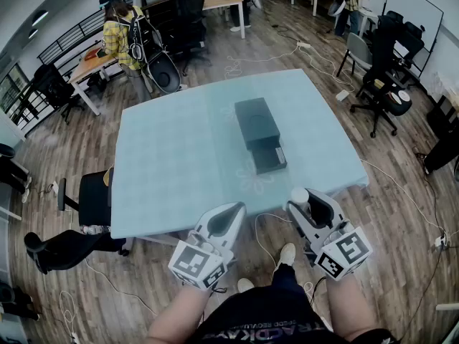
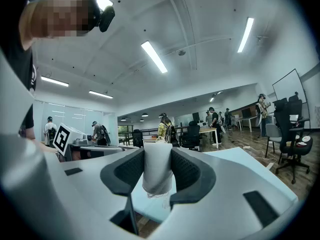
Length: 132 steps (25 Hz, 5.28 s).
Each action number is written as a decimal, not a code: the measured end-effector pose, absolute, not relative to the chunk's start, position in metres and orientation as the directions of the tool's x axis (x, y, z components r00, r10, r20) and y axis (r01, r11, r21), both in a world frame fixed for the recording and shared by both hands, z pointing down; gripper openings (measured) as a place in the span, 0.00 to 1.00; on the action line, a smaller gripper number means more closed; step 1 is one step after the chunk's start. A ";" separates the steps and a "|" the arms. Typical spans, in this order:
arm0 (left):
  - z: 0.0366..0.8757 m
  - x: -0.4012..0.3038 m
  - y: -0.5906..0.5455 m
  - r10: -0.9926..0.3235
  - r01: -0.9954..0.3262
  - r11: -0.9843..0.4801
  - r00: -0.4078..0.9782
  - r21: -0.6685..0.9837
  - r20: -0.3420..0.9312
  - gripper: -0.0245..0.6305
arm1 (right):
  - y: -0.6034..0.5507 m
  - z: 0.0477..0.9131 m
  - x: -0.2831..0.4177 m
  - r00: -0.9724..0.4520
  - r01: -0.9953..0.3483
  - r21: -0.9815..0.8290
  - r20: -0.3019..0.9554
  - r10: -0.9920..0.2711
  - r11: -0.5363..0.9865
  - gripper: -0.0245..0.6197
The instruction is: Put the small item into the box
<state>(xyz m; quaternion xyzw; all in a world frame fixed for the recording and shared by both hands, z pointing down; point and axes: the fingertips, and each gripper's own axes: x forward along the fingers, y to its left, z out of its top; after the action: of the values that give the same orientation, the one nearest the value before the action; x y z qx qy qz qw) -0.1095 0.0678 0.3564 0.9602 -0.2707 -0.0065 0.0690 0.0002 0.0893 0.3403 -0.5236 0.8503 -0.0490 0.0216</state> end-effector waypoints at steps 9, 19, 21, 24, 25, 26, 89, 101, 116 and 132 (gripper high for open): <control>0.352 -0.104 0.070 -0.524 -0.521 -0.842 0.852 0.139 0.020 0.09 | 0.091 0.337 0.005 -0.454 -0.887 -0.105 0.012 -0.891 0.450 0.32; 0.356 -0.105 0.077 -0.505 -0.503 -0.851 0.863 0.150 0.026 0.09 | 0.096 0.332 0.001 -0.483 -0.868 -0.123 -0.006 -0.876 0.480 0.33; 0.355 -0.102 0.078 -0.505 -0.503 -0.851 0.863 0.151 0.029 0.09 | 0.095 0.331 0.003 -0.485 -0.867 -0.126 -0.004 -0.874 0.482 0.33; 0.353 -0.098 0.076 -0.515 -0.513 -0.846 0.857 0.143 0.031 0.09 | 0.090 0.332 0.008 -0.497 -0.860 -0.133 0.000 -0.868 0.493 0.33; 0.352 -0.098 0.074 -0.523 -0.521 -0.842 0.852 0.140 0.030 0.09 | 0.087 0.332 0.009 -0.504 -0.856 -0.135 0.002 -0.864 0.499 0.33; 0.352 -0.098 0.070 -0.533 -0.531 -0.836 0.846 0.138 0.027 0.09 | 0.083 0.333 0.010 -0.513 -0.851 -0.136 0.004 -0.859 0.508 0.33; 0.365 0.019 -0.064 -0.842 -0.842 -0.524 0.535 0.127 0.073 0.09 | -0.112 0.360 0.119 -0.849 -0.525 -0.192 0.041 -0.527 0.829 0.32; 0.379 0.023 -0.106 -0.795 -0.796 -0.591 0.603 0.131 0.070 0.09 | -0.132 0.388 0.104 -0.844 -0.536 -0.198 0.096 -0.528 0.821 0.32; 0.401 -0.006 -0.177 -0.701 -0.705 -0.693 0.708 0.153 0.086 0.09 | -0.194 0.448 0.069 -0.781 -0.623 -0.252 0.256 -0.570 0.740 0.32; 0.446 -0.028 -0.205 -0.621 -0.637 -0.742 0.771 0.208 0.142 0.09 | -0.226 0.554 0.046 -0.676 -0.653 -0.141 0.552 -0.489 0.744 0.32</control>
<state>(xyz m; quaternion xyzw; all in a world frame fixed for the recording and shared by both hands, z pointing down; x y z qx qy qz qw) -0.0280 -0.2053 0.4463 0.9328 -0.3372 0.0317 0.1231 0.0465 -0.2259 0.5541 -0.3172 0.9002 -0.1658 -0.2480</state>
